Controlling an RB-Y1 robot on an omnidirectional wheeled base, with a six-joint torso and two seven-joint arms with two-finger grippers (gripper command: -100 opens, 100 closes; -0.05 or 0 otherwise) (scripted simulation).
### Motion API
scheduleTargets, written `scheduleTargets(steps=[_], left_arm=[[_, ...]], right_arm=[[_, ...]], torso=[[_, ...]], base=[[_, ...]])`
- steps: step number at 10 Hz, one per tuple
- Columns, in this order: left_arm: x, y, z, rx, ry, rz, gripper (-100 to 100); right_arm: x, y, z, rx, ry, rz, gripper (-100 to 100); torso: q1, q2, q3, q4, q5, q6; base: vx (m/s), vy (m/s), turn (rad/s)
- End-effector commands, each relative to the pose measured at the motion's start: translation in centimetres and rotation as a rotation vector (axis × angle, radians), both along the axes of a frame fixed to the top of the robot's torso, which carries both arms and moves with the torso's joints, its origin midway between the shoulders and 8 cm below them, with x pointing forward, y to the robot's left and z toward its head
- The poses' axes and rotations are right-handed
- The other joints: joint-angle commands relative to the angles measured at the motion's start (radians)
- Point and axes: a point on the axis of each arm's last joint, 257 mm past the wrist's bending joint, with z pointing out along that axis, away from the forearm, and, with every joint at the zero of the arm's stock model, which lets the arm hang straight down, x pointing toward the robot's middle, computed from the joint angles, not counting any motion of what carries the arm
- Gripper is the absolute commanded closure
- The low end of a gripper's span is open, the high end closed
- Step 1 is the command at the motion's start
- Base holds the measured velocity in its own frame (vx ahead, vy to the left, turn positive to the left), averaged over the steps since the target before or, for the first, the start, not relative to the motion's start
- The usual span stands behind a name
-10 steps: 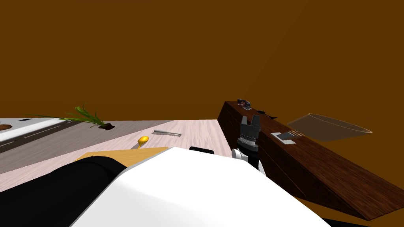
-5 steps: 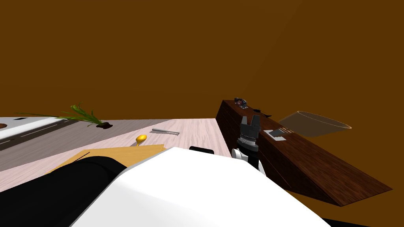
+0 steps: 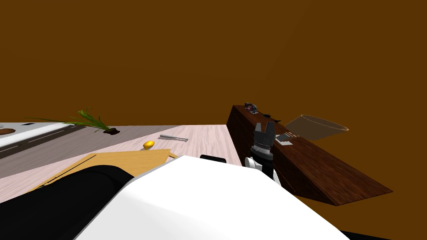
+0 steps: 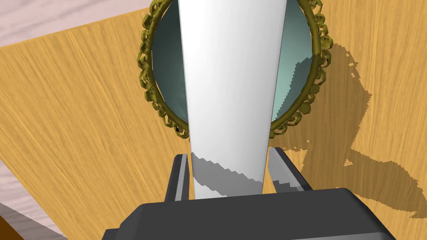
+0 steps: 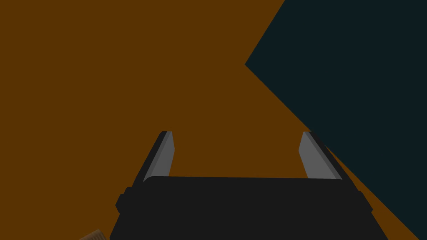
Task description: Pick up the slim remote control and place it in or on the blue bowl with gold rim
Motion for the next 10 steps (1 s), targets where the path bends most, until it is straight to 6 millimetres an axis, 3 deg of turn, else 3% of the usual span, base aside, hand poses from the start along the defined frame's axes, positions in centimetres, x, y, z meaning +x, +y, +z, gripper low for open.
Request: scheduleTargets(steps=[1, 4, 5, 9, 10], left_arm=[[0.48, -0.84, -0.78, -0.023, -0.011, 0.024, 100], [0.6, -1.17, -1.14, -0.034, -0.015, 0.033, 100], [0.55, -1.28, -1.21, -0.036, -0.015, 0.035, -100], [0.54, -1.29, -1.21, -0.037, -0.015, 0.035, -100], [0.54, -1.29, -1.21, -0.037, -0.015, 0.035, 0]], right_arm=[[0.0, 0.0, 0.0, 0.0, 0.0, 0.0, 0], [0.0, 0.0, 0.0, 0.0, 0.0, 0.0, 0], [0.0, 0.0, 0.0, 0.0, 0.0, 0.0, 0], [0.0, -0.01, -0.01, 0.0, 0.0, 0.0, 0], [0.0, -0.01, -0.01, 0.0, 0.0, 0.0, 0]], torso=[[0.0, 0.0, 0.0, 0.0, 0.0, 0.0], [0.003, -0.002, -0.001, -0.001, 0.0, 0.0], [0.006, -0.003, -0.002, -0.001, 0.0, 0.001], [0.008, -0.005, -0.003, -0.001, 0.001, 0.001], [0.009, -0.005, -0.003, -0.001, 0.001, 0.001]], base=[[-0.06, -0.094, 0.008], [-0.029, -0.064, 0.011], [-0.003, -0.007, 0.004], [0.0, 0.0, 0.0], [0.0, 0.0, 0.0]])
